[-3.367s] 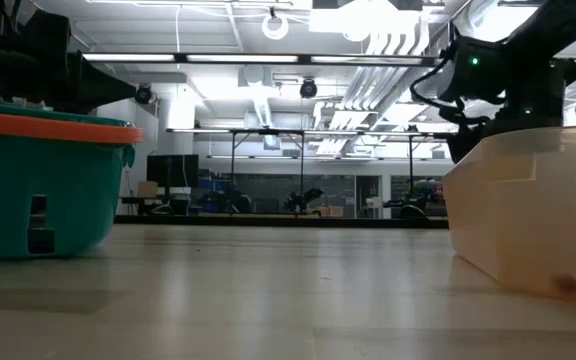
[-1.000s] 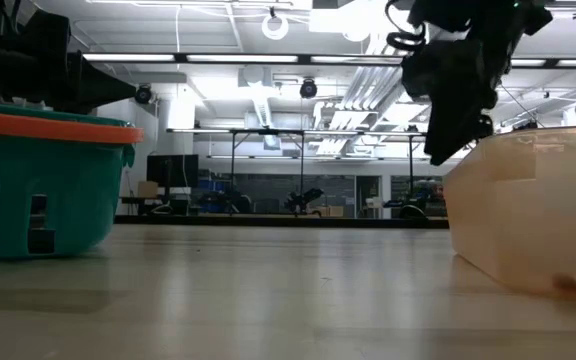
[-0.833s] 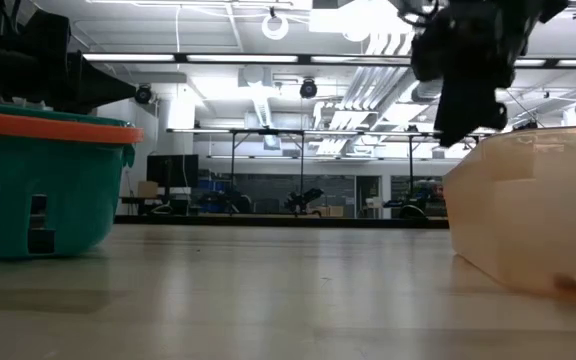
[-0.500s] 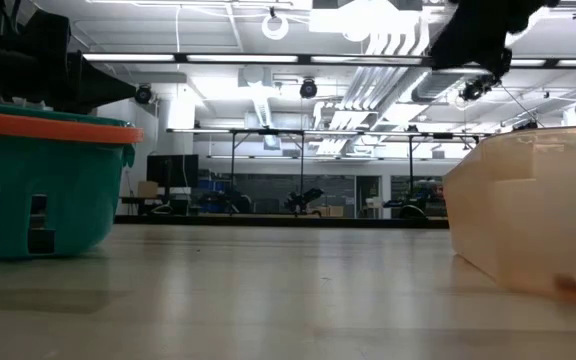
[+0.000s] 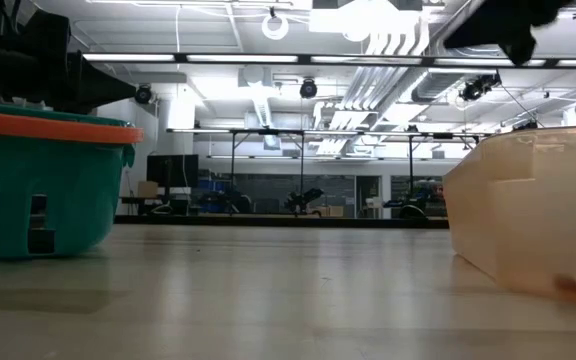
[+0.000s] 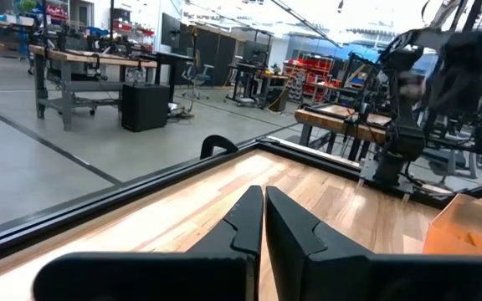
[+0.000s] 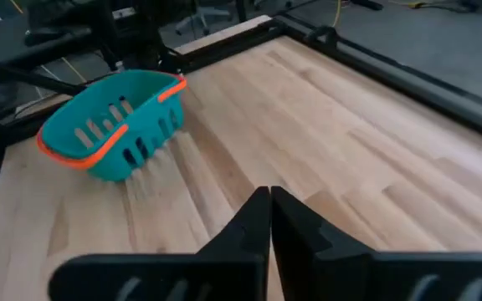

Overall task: Sort pens & pencils
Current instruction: Return to Home Position

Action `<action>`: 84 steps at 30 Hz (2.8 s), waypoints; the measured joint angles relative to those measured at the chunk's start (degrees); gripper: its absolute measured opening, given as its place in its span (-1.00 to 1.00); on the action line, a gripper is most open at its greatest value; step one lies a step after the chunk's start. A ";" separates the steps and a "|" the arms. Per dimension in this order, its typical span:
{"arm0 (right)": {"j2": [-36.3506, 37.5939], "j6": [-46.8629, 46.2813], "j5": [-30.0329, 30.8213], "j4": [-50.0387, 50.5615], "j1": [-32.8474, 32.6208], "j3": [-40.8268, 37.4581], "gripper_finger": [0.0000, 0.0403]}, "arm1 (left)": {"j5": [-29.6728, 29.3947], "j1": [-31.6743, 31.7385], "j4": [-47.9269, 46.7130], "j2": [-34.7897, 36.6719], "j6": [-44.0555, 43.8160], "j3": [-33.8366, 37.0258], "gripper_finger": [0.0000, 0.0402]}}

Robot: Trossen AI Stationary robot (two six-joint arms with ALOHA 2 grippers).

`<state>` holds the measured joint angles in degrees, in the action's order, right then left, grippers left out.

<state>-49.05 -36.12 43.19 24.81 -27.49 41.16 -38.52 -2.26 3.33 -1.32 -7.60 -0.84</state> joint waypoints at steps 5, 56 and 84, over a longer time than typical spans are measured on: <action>6.13 -1.54 -1.07 -13.64 -0.56 -12.93 -0.99 | -0.02 0.02 0.00 0.02 -0.02 0.00 -0.98; 48.82 12.24 -4.23 -13.54 -0.38 -35.31 -1.00 | 0.15 0.01 0.00 0.02 -0.02 0.00 -0.97; 48.80 17.64 -2.73 -8.71 -0.38 -35.33 -1.00 | 0.15 0.00 0.00 0.02 -0.02 0.00 -0.98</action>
<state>-0.25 -18.47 40.47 16.09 -27.88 5.82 -38.37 -2.26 3.33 -1.30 -7.62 -0.84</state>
